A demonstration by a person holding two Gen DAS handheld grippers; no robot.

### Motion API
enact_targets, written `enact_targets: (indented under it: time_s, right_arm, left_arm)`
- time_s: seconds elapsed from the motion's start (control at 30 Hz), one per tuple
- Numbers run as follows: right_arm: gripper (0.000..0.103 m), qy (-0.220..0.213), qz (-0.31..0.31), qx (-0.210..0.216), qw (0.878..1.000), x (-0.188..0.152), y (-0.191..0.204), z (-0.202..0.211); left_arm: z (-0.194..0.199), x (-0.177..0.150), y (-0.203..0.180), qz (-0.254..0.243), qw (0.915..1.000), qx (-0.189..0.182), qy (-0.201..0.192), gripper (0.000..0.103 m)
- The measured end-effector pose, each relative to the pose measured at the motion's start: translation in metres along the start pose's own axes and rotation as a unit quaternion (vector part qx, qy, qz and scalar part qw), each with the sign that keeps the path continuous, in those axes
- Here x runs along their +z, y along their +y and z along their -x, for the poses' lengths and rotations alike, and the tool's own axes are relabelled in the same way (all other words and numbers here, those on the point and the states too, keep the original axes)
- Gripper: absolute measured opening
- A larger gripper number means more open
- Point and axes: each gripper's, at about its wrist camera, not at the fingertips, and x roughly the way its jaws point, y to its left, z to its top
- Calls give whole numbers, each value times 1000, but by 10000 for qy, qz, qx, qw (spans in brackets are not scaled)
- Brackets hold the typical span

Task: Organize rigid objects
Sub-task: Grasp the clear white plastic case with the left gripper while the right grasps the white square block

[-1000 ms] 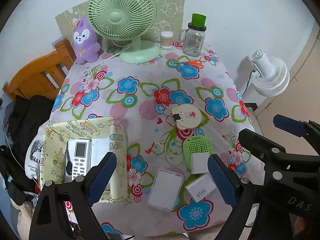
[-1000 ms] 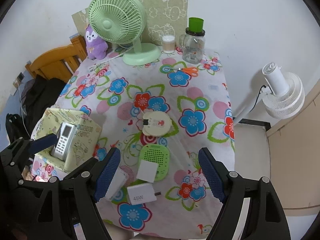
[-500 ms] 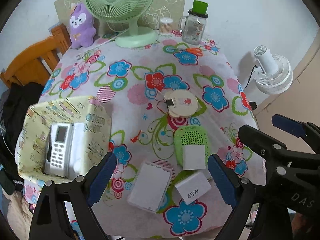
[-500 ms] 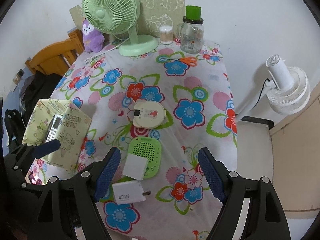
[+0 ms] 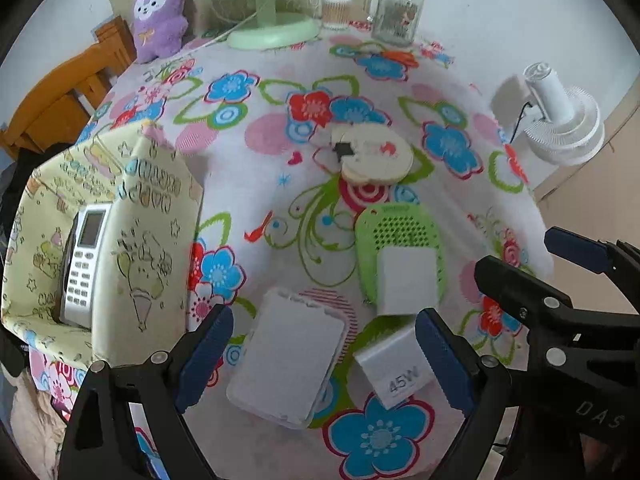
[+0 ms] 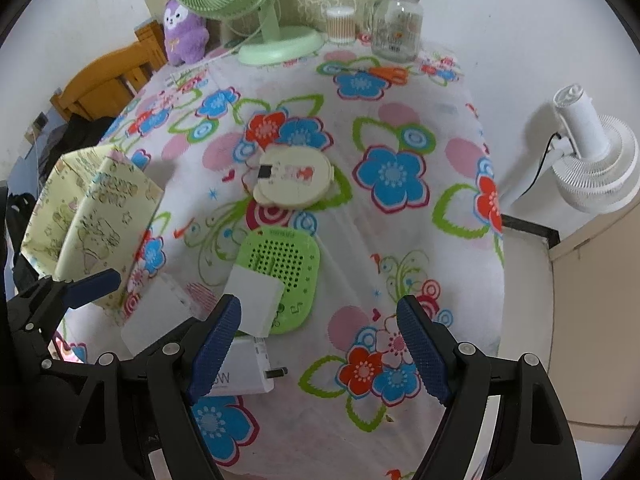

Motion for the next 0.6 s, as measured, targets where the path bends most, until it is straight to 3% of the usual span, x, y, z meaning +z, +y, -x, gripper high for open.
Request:
enact_targets:
  time_s: [0.33,0.6]
  right_arm:
    - [83,231,-36,150,9996,-7,11,-22]
    - [83,365,-74,183,9991,-7,19,-33]
  left_arm:
    - [-17,-8,11,86,9997,109,196,93]
    - [-26,-11,16,99,9994,23,327,86]
